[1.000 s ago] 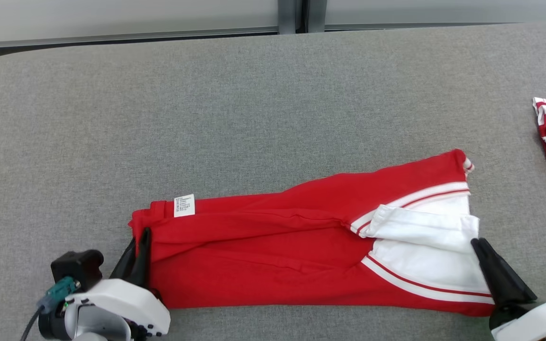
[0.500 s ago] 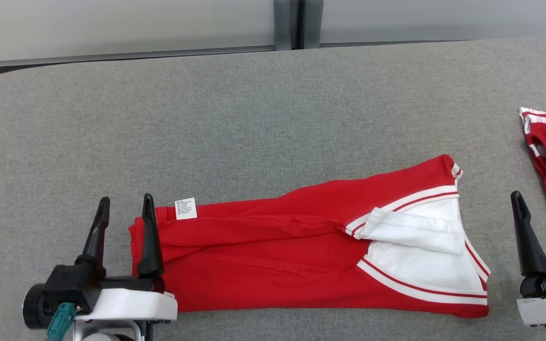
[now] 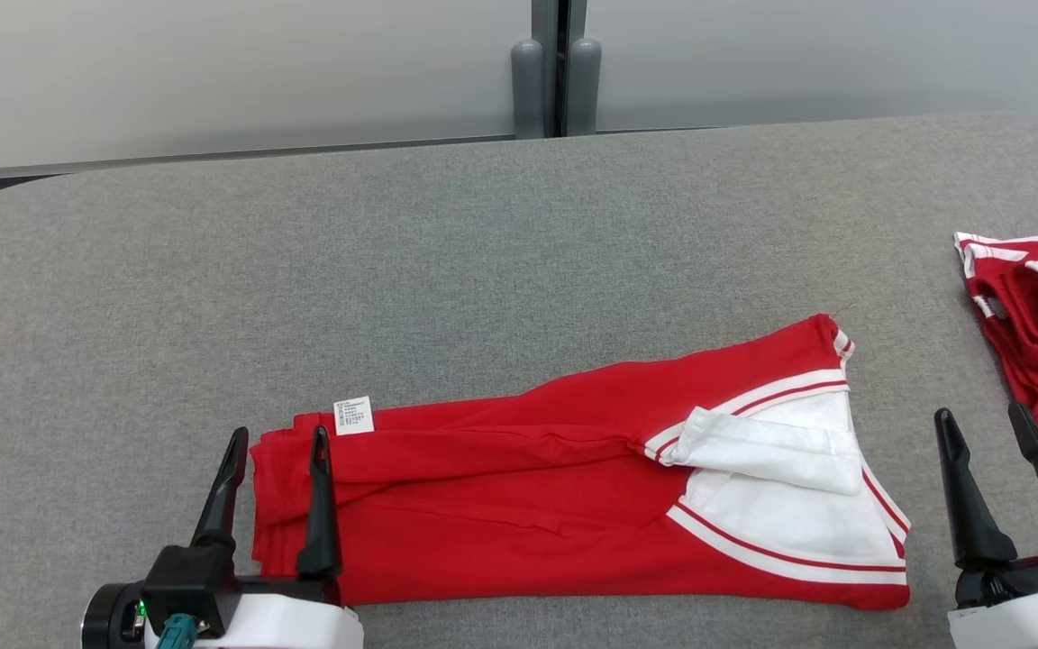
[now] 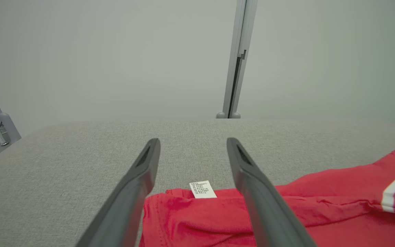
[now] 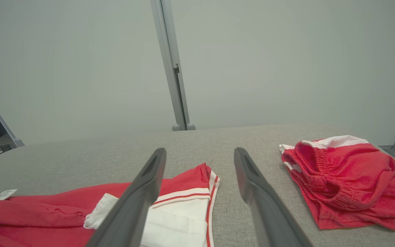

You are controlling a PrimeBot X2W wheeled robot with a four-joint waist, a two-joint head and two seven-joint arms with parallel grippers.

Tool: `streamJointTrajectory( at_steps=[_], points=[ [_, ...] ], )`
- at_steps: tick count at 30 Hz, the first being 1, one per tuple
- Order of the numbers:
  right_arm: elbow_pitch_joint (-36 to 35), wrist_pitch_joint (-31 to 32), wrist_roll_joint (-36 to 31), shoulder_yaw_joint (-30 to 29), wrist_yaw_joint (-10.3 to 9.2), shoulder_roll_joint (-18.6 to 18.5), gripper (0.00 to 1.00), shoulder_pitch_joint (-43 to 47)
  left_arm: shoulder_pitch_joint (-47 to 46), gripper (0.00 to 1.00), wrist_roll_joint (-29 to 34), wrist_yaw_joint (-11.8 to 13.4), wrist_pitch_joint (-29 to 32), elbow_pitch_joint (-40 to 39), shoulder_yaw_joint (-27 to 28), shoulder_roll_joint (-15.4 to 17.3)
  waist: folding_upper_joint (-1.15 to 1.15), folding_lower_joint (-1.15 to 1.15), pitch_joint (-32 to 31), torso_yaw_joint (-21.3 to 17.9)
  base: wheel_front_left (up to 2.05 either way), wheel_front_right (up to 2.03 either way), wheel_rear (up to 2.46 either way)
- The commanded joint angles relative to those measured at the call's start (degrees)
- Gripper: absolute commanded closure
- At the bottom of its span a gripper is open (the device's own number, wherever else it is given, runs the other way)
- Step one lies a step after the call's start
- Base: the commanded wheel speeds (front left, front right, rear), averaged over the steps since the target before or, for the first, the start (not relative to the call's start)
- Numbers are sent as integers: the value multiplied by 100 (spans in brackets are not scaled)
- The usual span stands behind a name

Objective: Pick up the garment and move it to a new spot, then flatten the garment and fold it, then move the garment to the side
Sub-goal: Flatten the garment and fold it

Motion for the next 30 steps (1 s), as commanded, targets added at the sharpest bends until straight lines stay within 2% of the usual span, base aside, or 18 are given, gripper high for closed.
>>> streamJointTrajectory(
  at_steps=[1,18,26,30],
  points=[
    [-42,36,-48,-51,0,19,0,58,68,0,44,-52,-7,62,67,-21,0,0,-18,8,0,0,0],
    [129,110,11,-186,0,40,0,10,2,0,167,-407,-7,322,339,-208,0,0,-8,62,0,0,0],
    [1153,57,256,14,0,-159,0,-366,-302,0,301,-522,-7,375,325,-399,0,0,373,258,0,0,0],
    [1774,63,429,326,0,-253,0,-665,-506,0,375,-598,-7,330,356,-519,0,0,632,389,0,0,0]
  ],
)
